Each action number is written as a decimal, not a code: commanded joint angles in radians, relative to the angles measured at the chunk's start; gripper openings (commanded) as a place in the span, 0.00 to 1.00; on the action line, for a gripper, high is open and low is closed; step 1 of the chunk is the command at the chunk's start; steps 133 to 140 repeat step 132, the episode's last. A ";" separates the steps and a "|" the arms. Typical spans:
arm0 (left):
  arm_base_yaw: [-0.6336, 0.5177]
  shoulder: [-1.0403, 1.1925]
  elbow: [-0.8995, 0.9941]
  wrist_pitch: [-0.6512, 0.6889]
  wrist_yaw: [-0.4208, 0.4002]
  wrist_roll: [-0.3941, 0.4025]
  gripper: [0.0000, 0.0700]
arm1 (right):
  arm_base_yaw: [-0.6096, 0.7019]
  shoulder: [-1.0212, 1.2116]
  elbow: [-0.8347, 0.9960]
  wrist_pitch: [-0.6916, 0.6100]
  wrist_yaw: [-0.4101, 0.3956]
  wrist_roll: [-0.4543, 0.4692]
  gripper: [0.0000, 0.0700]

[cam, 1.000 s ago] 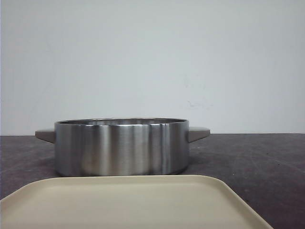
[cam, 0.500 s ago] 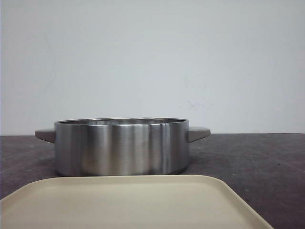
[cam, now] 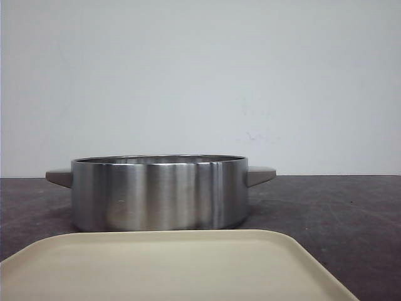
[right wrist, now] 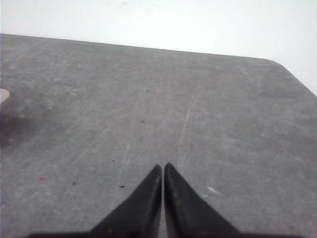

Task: Steam buns

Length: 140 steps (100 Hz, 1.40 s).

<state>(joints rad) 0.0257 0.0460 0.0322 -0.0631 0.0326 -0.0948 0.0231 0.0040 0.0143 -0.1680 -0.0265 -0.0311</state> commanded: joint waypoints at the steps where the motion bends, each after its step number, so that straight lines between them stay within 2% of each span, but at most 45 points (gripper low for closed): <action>1: 0.002 -0.009 -0.019 -0.013 0.002 0.027 0.00 | -0.001 0.000 -0.002 0.011 0.000 -0.010 0.01; 14: 0.006 -0.033 -0.019 -0.072 0.000 0.084 0.00 | -0.001 0.000 -0.002 0.011 0.000 -0.011 0.01; 27: 0.023 -0.043 -0.019 -0.129 -0.006 0.100 0.00 | -0.001 0.000 -0.002 0.011 0.000 -0.011 0.01; 49: 0.027 -0.043 -0.019 -0.130 -0.019 0.163 0.00 | -0.001 0.000 -0.002 0.011 0.000 -0.011 0.01; 57: 0.028 -0.043 -0.019 -0.130 -0.024 0.150 0.00 | -0.001 0.000 -0.002 0.011 0.000 -0.011 0.01; 67: 0.026 -0.043 -0.018 -0.124 -0.016 0.093 0.00 | -0.001 0.000 -0.002 0.011 0.000 -0.011 0.01; 140: 0.026 -0.043 -0.018 -0.124 -0.015 0.093 0.00 | -0.001 0.000 -0.002 0.011 0.000 -0.011 0.01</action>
